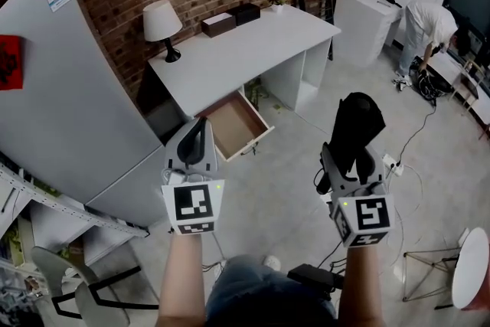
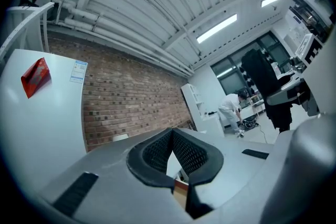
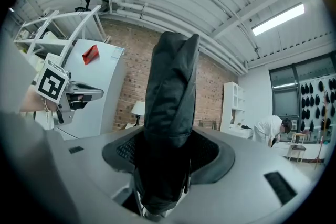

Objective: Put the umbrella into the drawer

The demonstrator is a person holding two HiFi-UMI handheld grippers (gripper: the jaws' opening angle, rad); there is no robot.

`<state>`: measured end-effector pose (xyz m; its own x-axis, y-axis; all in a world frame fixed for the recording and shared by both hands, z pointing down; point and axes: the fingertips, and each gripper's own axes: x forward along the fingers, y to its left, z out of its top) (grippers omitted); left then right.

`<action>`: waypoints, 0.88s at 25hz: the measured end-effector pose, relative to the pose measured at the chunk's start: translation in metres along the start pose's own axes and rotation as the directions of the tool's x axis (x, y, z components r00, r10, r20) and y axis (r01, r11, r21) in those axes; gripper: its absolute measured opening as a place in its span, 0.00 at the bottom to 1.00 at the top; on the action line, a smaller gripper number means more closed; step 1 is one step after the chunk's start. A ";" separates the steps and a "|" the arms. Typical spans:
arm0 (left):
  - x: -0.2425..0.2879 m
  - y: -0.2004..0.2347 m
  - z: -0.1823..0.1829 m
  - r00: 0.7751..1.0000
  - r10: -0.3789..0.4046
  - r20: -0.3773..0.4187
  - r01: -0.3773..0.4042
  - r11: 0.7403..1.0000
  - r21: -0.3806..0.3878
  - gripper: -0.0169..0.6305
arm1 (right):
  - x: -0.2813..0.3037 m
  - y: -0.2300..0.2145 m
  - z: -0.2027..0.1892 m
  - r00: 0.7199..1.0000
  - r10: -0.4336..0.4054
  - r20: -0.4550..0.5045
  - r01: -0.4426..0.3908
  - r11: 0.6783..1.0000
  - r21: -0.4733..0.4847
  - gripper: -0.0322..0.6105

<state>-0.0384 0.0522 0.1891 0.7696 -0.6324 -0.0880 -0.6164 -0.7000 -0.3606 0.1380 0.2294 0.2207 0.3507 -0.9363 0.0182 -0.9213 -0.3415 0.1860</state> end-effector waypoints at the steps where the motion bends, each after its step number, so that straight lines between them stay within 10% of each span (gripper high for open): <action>1: 0.001 -0.001 -0.001 1.000 0.002 -0.003 -0.002 1.000 -0.001 0.03 | 0.000 -0.002 -0.002 1.000 0.001 -0.002 -0.001 1.000 0.000 0.41; 22: 0.091 0.006 -0.043 0.999 0.015 -0.038 -0.017 0.999 -0.041 0.03 | 0.080 -0.038 -0.030 0.998 0.001 -0.057 -0.002 1.000 -0.022 0.41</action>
<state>0.0206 -0.0241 0.2187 0.7532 -0.6552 -0.0578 -0.6355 -0.7023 -0.3208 0.2066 0.1699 0.2443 0.3590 -0.9304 0.0742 -0.9181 -0.3377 0.2075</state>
